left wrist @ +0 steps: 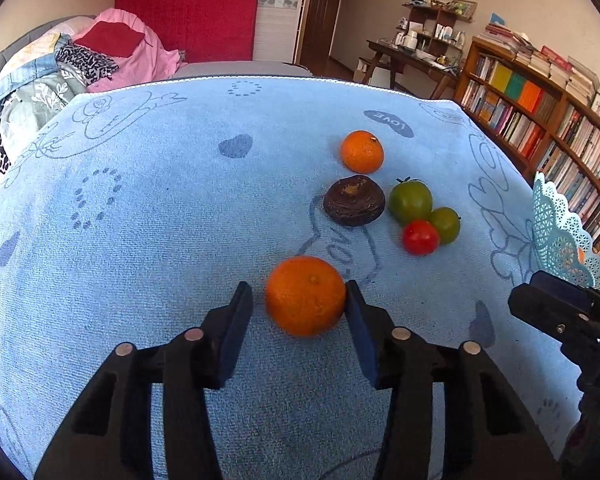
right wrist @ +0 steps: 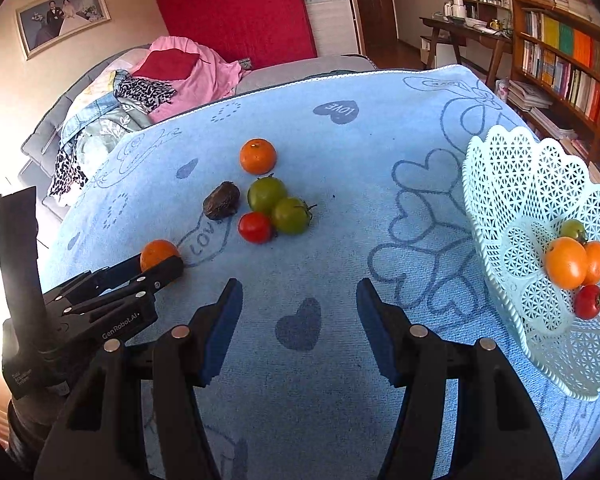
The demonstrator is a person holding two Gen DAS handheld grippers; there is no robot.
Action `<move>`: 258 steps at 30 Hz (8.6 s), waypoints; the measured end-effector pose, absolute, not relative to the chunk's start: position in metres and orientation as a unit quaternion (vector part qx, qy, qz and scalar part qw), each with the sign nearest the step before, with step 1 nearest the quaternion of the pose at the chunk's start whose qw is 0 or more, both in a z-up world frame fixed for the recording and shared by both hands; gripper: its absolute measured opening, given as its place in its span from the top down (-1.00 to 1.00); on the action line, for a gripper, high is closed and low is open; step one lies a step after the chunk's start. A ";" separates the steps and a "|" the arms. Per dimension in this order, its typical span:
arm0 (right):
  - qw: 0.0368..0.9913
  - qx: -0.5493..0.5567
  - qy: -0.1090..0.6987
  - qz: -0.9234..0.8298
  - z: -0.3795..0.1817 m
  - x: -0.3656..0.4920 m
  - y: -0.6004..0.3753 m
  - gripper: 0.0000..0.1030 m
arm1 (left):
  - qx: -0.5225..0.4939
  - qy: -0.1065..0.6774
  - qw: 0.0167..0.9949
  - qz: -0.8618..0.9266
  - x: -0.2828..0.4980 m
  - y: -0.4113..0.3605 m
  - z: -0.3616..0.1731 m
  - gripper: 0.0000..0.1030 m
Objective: Organize fruits
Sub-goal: 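Move left tool to a round orange and close on it, then lift the round orange with left tool while right tool grasps the dark brown fruit, then carry the dark brown fruit into the basket with right tool and open, then lower the round orange into the basket with left tool and open, then move right tool to a green tomato and close on it, then grasp the large green tomato with left tool while right tool lifts its green tomato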
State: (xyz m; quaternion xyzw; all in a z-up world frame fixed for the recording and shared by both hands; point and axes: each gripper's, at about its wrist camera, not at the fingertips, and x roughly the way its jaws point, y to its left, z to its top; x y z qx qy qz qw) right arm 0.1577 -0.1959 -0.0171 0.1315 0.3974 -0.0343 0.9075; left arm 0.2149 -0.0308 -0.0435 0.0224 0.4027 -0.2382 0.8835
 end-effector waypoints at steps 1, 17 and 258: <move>0.907 0.130 0.399 -0.034 -0.018 0.160 -0.195 -0.18 | 0.022 0.399 0.885 -0.239 0.213 -0.031 -0.042 0.24; 0.915 0.109 0.389 0.003 -0.013 0.207 -0.178 -0.18 | 0.037 0.362 0.913 -0.185 0.204 -0.016 -0.028 0.24; 0.917 0.131 0.374 -0.044 -0.015 0.159 -0.210 0.40 | 0.061 0.381 0.887 -0.254 0.249 -0.104 -0.009 -0.59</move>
